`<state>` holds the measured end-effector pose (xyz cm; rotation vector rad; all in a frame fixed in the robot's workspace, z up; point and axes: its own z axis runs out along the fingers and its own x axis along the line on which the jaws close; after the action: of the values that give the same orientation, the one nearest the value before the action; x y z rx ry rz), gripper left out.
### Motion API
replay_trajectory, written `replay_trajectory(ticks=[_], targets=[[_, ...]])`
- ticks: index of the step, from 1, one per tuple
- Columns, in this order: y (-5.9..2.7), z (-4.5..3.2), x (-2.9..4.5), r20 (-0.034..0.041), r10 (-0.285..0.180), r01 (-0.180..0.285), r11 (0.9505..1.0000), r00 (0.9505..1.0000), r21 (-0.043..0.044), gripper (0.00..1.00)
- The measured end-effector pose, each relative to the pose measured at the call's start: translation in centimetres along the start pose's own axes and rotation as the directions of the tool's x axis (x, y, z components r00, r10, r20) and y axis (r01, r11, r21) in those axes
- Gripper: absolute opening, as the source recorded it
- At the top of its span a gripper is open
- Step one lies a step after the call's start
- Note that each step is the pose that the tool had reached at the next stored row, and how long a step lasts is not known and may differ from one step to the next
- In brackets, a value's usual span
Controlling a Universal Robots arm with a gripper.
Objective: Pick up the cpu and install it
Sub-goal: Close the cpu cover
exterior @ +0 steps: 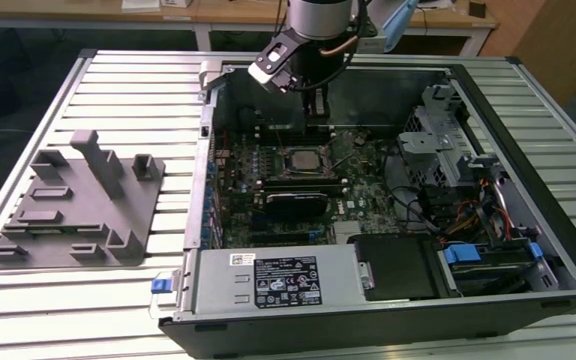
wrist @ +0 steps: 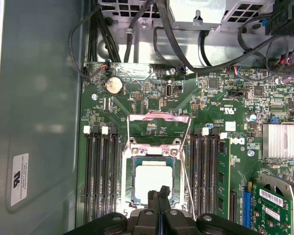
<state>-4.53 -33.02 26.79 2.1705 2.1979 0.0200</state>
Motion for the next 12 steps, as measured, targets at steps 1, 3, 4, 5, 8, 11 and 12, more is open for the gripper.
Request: replay_trajectory(ticks=[1,3,4,5,8,11,12], targets=[[0.0,0.0,0.0,0.0,0.0,0.0,1.0,1.0,0.0,0.11],[0.0,-0.01,0.0,0.0001,0.0,0.0,1.0,1.0,0.0,0.11],[0.0,-0.07,-0.01,0.0006,0.0,0.0,1.0,1.0,0.0003,0.11],[0.0,-0.15,-0.01,0.0004,0.0,0.0,1.0,1.0,0.0002,0.11],[0.02,-0.42,-0.01,0.0001,0.0,0.0,1.0,1.0,0.0,0.11],[0.03,-0.73,-0.02,0.0001,0.0,0.0,1.0,1.0,0.0001,0.11],[0.04,-0.8,-0.02,0.0002,0.0,0.0,1.0,1.0,0.0001,0.11]])
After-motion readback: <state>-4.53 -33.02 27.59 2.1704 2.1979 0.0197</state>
